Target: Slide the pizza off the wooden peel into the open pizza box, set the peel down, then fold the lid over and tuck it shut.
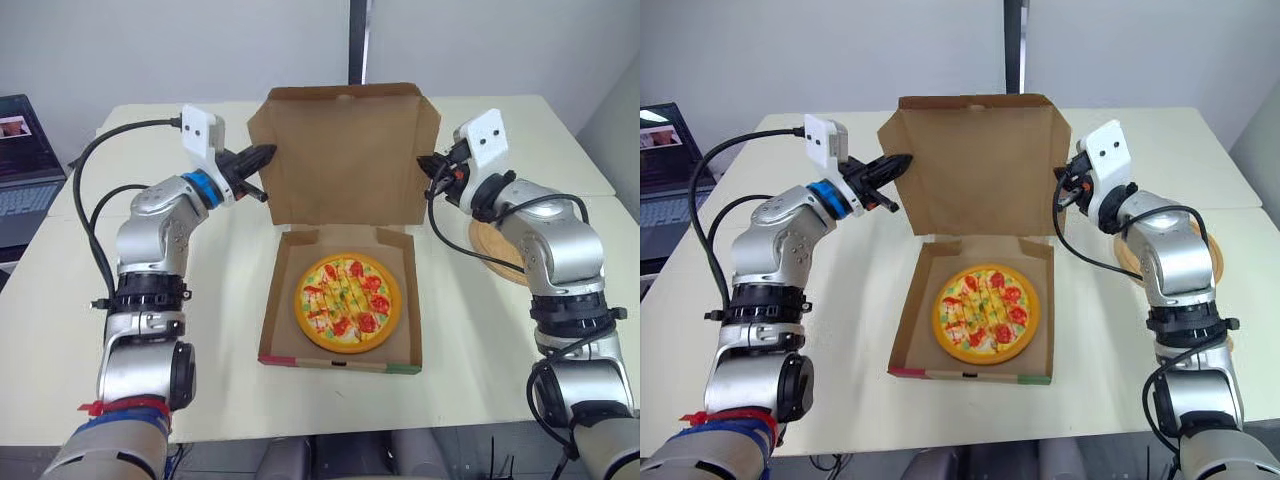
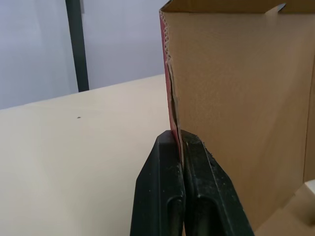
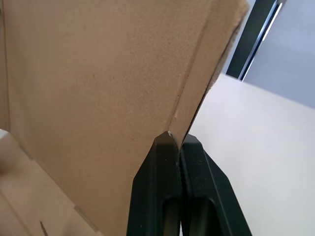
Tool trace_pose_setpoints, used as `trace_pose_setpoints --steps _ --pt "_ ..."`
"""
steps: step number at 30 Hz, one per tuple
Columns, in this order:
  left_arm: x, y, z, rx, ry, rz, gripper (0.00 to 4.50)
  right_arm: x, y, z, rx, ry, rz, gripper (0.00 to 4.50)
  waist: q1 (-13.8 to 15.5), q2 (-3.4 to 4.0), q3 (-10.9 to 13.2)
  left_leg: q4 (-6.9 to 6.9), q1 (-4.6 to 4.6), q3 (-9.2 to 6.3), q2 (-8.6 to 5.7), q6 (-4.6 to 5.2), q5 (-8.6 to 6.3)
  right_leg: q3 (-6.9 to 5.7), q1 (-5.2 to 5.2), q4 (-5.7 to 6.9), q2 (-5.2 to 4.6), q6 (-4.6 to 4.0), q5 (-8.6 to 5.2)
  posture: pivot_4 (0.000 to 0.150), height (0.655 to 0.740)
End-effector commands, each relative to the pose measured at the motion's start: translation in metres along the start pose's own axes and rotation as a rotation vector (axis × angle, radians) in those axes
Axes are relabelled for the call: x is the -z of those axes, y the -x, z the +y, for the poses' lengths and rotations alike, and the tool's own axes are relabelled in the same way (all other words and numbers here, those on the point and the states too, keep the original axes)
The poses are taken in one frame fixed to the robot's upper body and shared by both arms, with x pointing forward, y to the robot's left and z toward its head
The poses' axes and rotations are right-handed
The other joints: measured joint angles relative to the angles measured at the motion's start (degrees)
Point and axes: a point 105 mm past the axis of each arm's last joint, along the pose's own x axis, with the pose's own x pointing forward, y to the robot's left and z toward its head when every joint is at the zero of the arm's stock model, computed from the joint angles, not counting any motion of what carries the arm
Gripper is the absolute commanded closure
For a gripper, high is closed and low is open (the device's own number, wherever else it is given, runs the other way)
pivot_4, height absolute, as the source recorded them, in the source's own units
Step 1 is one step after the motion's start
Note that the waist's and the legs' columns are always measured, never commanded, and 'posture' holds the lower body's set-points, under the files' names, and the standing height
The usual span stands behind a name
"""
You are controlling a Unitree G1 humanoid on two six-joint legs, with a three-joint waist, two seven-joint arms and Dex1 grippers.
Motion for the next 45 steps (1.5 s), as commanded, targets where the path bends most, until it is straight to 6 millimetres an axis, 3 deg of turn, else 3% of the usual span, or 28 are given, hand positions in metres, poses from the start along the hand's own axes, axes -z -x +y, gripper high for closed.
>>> trace_pose_setpoints --steps 1,14,26,45 --pt "-0.017 0.0 -0.01 0.002 -0.037 -0.027 4.5 -0.03 0.007 0.004 0.036 0.025 -0.096 4.48 0.1 0.0 0.0 0.0 0.0 0.0 0.0 -0.03 0.02 0.0 0.0 0.03 0.0 0.0 0.0 0.15 0.735" --pt "-0.02 0.01 -0.036 -0.08 0.078 -0.022 4.5 -0.021 0.021 0.038 0.067 -0.069 -0.089 4.48 0.5 0.02 0.0 0.0 0.04 0.0 0.01 -0.09 0.06 0.02 -0.01 0.09 0.02 -0.02 0.01 0.15 0.735" --pt "-0.029 0.025 -0.062 0.014 0.21 0.058 4.5 -0.025 0.033 0.057 0.045 -0.158 -0.079 4.48 0.5 0.03 0.0 0.0 0.04 0.01 0.02 -0.1 0.06 0.02 -0.01 0.1 0.03 -0.03 0.01 0.15 0.735" --pt "-0.018 0.04 -0.085 0.059 0.372 0.128 4.5 -0.019 0.045 0.09 0.025 -0.295 -0.069 4.48 0.5 0.04 -0.1 -0.01 0.15 0.04 0.04 -0.1 0.06 0.06 0.05 0.12 0.06 -0.04 0.01 0.15 0.735"
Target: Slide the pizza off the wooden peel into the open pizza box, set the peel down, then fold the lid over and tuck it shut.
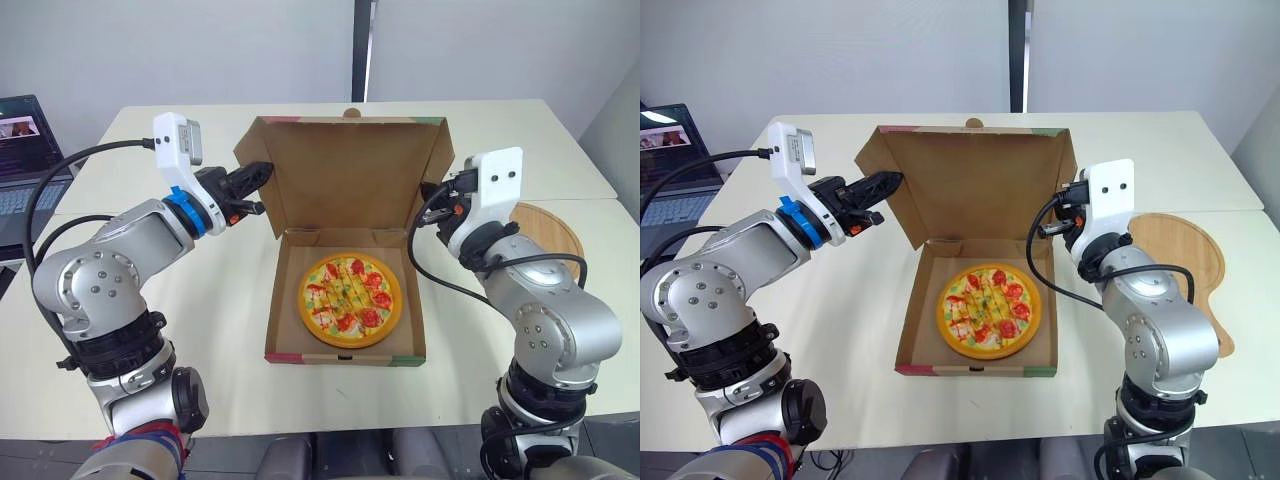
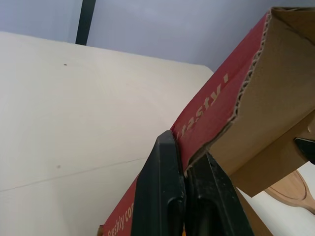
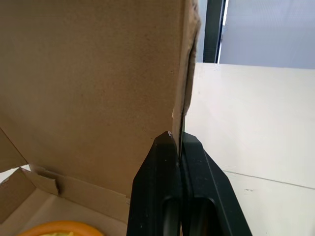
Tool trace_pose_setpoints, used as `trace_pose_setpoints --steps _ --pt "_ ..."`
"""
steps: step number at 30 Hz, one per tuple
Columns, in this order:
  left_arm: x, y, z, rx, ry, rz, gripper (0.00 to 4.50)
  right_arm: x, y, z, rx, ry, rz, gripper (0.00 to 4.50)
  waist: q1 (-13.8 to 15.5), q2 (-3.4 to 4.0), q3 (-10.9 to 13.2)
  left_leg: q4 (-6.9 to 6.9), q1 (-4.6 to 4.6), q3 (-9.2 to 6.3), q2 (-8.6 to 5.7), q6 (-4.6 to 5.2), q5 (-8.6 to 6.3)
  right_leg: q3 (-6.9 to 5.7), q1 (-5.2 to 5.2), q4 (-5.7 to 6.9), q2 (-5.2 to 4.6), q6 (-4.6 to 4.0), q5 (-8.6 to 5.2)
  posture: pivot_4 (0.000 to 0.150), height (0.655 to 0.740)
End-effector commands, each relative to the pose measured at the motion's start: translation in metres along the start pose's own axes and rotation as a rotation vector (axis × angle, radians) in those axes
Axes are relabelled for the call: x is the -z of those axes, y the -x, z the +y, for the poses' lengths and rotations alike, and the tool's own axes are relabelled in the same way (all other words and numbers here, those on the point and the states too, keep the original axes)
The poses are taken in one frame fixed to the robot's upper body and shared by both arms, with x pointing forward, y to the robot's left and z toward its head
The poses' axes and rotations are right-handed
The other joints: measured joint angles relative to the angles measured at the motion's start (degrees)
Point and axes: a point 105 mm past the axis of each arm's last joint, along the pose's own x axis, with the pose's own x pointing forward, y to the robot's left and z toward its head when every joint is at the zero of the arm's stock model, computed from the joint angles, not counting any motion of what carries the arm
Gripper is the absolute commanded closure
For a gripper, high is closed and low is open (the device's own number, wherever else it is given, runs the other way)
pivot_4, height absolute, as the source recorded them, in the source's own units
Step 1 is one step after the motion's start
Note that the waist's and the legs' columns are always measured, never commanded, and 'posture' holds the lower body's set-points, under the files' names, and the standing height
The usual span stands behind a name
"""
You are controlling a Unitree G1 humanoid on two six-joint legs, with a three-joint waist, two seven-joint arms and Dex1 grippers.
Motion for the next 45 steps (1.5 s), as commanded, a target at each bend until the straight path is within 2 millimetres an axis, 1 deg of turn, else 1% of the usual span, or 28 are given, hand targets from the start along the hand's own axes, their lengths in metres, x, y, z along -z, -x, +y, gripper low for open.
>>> trace_pose_setpoints --steps 1,6,11,14,17,20,26,31,34,39,45 --pt "0.013 -0.003 -0.028 0.133 0.006 0.053 4.5 -0.005 0.004 0.038 -0.176 -0.018 -0.024 4.48 0.0 0.01 0.0 0.0 0.01 0.0 0.0 0.0 0.0 0.0 0.0 0.0 0.0 0.0 0.0 0.15 0.735" --pt "0.026 0.006 -0.03 0.127 0.048 0.054 4.5 0.003 0.011 0.042 -0.192 -0.024 0.001 4.48 0.0 0.04 -0.3 -0.01 0.02 0.01 0.0 0.0 0.0 0.01 0.02 -0.02 0.0 0.0 0.0 0.15 0.735" --pt "0.038 0.021 -0.028 0.105 0.088 0.031 4.5 0.012 0.02 0.047 -0.209 -0.033 0.018 4.48 0.1 0.03 -1.1 -0.02 0.1 0.0 0.01 0.0 0.0 0.01 0.12 -0.05 0.01 -0.01 -0.01 0.15 0.735" --pt "0.046 0.029 -0.027 0.101 0.122 0.019 4.5 0.017 0.025 0.05 -0.222 -0.037 0.022 4.48 0.1 0.02 -1.3 -0.08 0.33 -0.01 0.03 0.0 -0.01 0.0 0.33 -0.1 0.04 -0.04 -0.03 0.15 0.735" --pt "0.05 0.035 -0.025 0.09 0.148 0.004 4.5 0.022 0.03 0.052 -0.227 -0.039 0.026 4.48 0.1 0.0 -1.3 -0.27 0.97 0.02 0.06 0.02 -0.05 0.0 0.87 -0.18 0.06 -0.2 -0.16 0.15 0.735" --pt "0.053 0.039 -0.022 0.077 0.157 -0.004 4.5 0.026 0.032 0.055 -0.237 -0.049 0.024 4.48 -0.1 0.01 -1.3 -0.31 1.07 0.03 0.13 0.0 -0.07 0.0 0.91 -0.15 0.13 -0.22 -0.19 0.15 0.735" --pt "0.052 0.041 -0.016 0.077 0.152 -0.027 4.5 0.026 0.032 0.058 -0.237 -0.039 -0.011 4.48 -0.2 0.01 -1.3 -0.44 1.16 0.18 0.2 -0.03 -0.07 0.1 0.86 -0.15 0.18 -0.24 -0.19 0.15 0.735" --pt "0.045 0.034 -0.013 0.088 0.164 -0.069 4.5 0.024 0.028 0.056 -0.216 -0.03 -0.052 4.48 -0.1 0.01 -1.3 -0.49 1.18 0.24 0.2 -0.03 -0.07 0.13 0.87 -0.17 0.18 -0.24 -0.19 0.15 0.735" --pt "0.048 0.036 -0.012 0.129 0.187 -0.033 4.5 0.026 0.027 0.055 -0.216 -0.019 -0.052 4.48 -0.2 0.01 -1.3 -0.5 1.19 0.26 0.2 -0.03 -0.07 0.14 0.86 -0.16 0.18 -0.24 -0.2 0.15 0.735" --pt "0.035 0.033 -0.002 0.172 0.152 -0.008 4.5 0.027 0.027 0.055 -0.22 -0.016 -0.055 4.48 -0.1 0.0 -1.3 -0.58 1.24 0.27 0.23 -0.02 -0.07 0.13 0.85 -0.16 0.2 -0.25 -0.2 0.15 0.735" --pt "0.039 0.032 -0.005 0.222 0.141 0.062 4.5 0.028 0.026 0.056 -0.227 -0.017 -0.057 4.48 -0.2 0.0 -1.3 -0.78 1.25 0.31 0.24 -0.03 -0.06 0.18 0.74 -0.21 0.2 -0.26 -0.21 0.15 0.735"
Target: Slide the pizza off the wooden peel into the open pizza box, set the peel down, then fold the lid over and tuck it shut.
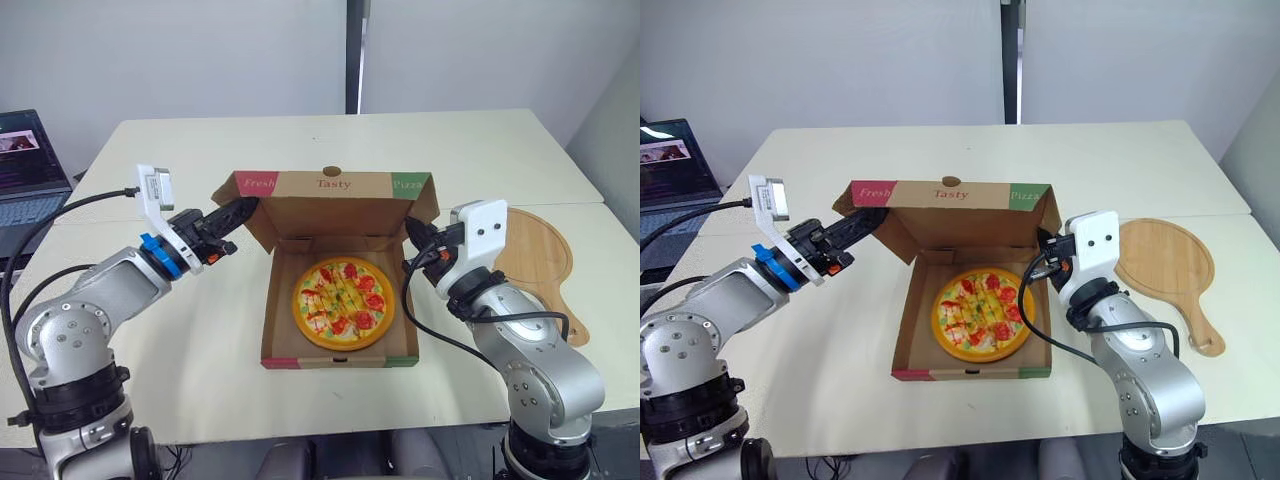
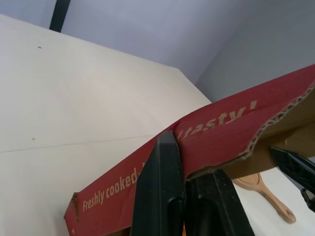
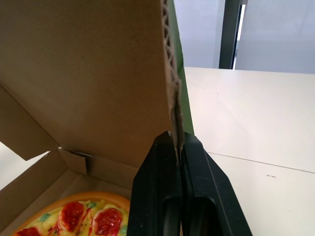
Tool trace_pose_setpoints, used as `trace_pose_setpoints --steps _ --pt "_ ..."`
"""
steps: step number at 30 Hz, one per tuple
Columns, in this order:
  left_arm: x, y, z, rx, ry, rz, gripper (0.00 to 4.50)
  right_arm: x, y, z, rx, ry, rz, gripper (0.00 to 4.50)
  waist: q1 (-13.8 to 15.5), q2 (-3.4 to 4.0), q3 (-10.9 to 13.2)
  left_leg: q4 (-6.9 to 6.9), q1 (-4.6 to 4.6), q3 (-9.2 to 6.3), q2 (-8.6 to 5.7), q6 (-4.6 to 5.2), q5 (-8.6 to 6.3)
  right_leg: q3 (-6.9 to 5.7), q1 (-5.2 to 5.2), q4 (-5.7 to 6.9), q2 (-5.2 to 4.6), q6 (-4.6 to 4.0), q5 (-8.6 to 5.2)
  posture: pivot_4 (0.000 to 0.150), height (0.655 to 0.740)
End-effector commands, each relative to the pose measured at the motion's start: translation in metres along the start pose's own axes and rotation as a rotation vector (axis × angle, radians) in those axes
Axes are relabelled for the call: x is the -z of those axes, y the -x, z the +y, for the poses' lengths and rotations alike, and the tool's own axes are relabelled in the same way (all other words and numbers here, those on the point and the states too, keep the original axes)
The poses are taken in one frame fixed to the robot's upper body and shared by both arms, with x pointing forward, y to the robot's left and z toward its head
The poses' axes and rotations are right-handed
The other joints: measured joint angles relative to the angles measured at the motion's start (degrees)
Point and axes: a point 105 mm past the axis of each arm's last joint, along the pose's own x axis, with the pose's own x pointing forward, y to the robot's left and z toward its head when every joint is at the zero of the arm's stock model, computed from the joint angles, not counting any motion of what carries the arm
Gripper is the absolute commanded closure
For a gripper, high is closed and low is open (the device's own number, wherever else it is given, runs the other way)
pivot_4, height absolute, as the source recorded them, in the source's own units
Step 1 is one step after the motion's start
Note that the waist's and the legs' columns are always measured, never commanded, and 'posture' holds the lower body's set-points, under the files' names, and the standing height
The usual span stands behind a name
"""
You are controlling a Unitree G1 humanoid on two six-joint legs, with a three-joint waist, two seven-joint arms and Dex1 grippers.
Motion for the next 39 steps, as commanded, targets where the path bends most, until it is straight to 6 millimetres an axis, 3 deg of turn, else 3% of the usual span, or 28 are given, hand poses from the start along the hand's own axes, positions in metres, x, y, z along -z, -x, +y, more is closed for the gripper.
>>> trace_pose_setpoints --steps 1,14,39 --pt "0.013 -0.01 -0.019 0.11 0.023 0.069 4.5 -0.003 -0.002 0.031 -0.148 -0.019 -0.019 4.48 0.0 0.0 0.0 -0.01 0.01 0.0 0.01 0.0 0.0 0.0 0.0 0.0 0.0 -0.01 0.0 0.15 0.735" --pt "0.013 -0.016 -0.031 0.109 0.116 0.056 4.5 -0.006 -0.003 0.034 -0.16 -0.038 -0.03 4.48 0.1 -0.01 0.0 -0.02 0.02 -0.02 0.02 -0.03 0.01 0.0 0.02 0.0 0.0 0.0 0.0 0.15 0.735" --pt "0.049 -0.007 -0.024 -0.005 0.203 0.023 4.5 0.004 -0.001 0.038 -0.169 -0.052 0.011 4.48 0.2 -0.01 0.0 -0.26 0.57 0.18 0.03 -0.03 0.01 0.17 0.42 -0.04 0.0 0.0 -0.13 0.15 0.735"
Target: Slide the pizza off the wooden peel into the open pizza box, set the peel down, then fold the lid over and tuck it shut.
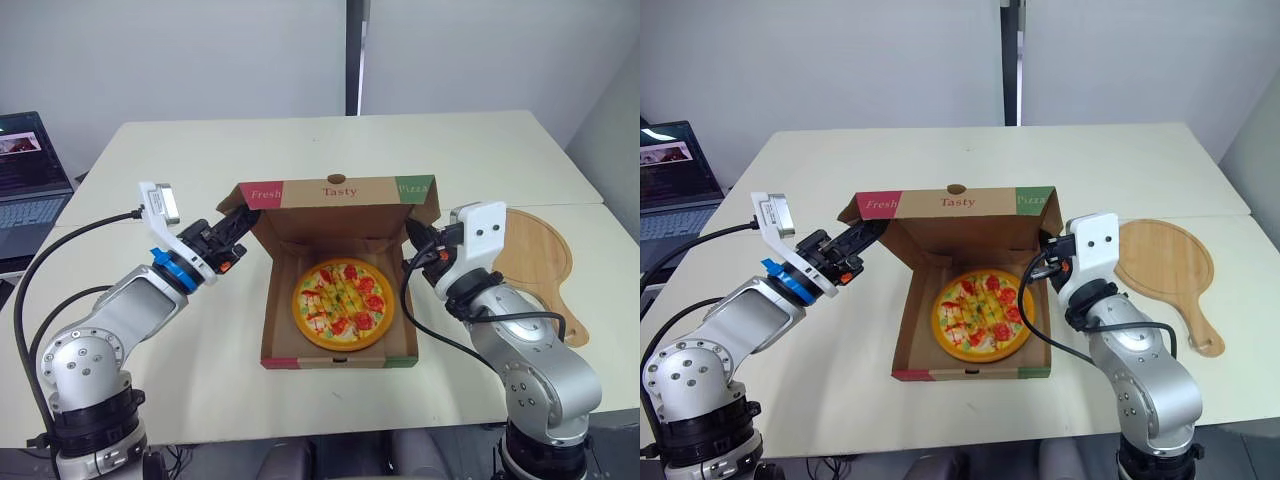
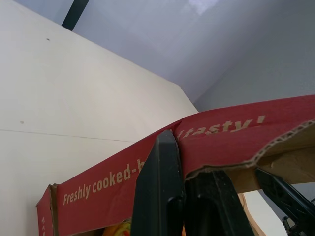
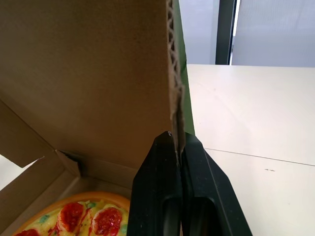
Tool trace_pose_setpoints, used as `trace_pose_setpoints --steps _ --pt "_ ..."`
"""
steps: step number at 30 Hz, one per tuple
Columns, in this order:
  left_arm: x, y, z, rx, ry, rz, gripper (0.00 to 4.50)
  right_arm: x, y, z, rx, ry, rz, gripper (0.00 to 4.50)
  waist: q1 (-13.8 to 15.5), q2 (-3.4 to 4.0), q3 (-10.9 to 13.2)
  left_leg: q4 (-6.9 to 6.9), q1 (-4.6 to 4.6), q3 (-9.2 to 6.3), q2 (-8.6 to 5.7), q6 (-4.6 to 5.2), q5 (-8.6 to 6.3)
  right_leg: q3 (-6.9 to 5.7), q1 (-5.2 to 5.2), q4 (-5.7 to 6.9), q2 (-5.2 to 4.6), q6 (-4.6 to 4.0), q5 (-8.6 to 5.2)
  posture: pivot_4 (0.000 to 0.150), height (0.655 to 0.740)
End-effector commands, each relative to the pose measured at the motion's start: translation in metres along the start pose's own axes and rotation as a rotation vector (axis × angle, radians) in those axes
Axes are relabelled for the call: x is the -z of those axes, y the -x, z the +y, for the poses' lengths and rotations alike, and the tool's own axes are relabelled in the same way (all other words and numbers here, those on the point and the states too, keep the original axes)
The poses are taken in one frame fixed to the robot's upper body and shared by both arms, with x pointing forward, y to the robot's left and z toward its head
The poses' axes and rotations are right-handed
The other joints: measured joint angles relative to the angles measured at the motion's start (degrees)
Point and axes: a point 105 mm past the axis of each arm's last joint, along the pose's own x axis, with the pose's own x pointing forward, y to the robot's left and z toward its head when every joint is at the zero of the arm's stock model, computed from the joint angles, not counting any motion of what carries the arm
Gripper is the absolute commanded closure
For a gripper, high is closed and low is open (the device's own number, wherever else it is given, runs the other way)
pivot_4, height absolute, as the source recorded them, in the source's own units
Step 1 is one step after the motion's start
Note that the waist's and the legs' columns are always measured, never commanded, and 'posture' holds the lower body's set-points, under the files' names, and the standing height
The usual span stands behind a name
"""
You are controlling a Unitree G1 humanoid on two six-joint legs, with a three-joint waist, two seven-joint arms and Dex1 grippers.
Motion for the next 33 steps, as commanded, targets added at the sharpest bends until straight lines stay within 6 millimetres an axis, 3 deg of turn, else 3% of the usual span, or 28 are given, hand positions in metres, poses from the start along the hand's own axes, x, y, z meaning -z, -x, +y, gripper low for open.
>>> trace_pose_setpoints --steps 1,7,15,33 --pt "0.037 -0.004 -0.01 0.052 0.041 0.126 4.5 0.003 0.001 0.039 -0.189 -0.027 0.004 4.48 0.0 0.0 0.0 -0.04 0.14 0.0 0.0 0.01 -0.02 0.0 0.15 -0.02 0.0 0.01 -0.1 0.15 0.735" --pt "0.042 -0.005 -0.009 0.024 0.099 0.054 4.5 0.011 0.003 0.041 -0.188 -0.035 0.019 4.48 -0.1 0.02 0.0 -0.05 0.35 -0.19 0.03 0.03 -0.08 -0.14 0.53 -0.12 0.0 0.13 -0.32 0.15 0.735" --pt "0.028 -0.016 -0.009 0.046 0.099 0.029 4.5 0.011 0.001 0.043 -0.196 -0.041 0.016 4.48 -0.1 0.02 0.0 -0.05 0.31 -0.38 0.05 0.03 -0.08 -0.33 0.59 -0.16 0.01 0.35 -0.49 0.15 0.735" --pt "0.053 -0.003 -0.016 0.043 0.06 0.089 4.5 0.03 0.011 0.047 -0.217 -0.08 0.084 4.48 0.0 0.04 0.0 -0.09 0.26 -0.6 0.07 0.04 -0.11 -0.53 0.72 -0.47 0.01 0.38 -0.53 0.15 0.735"
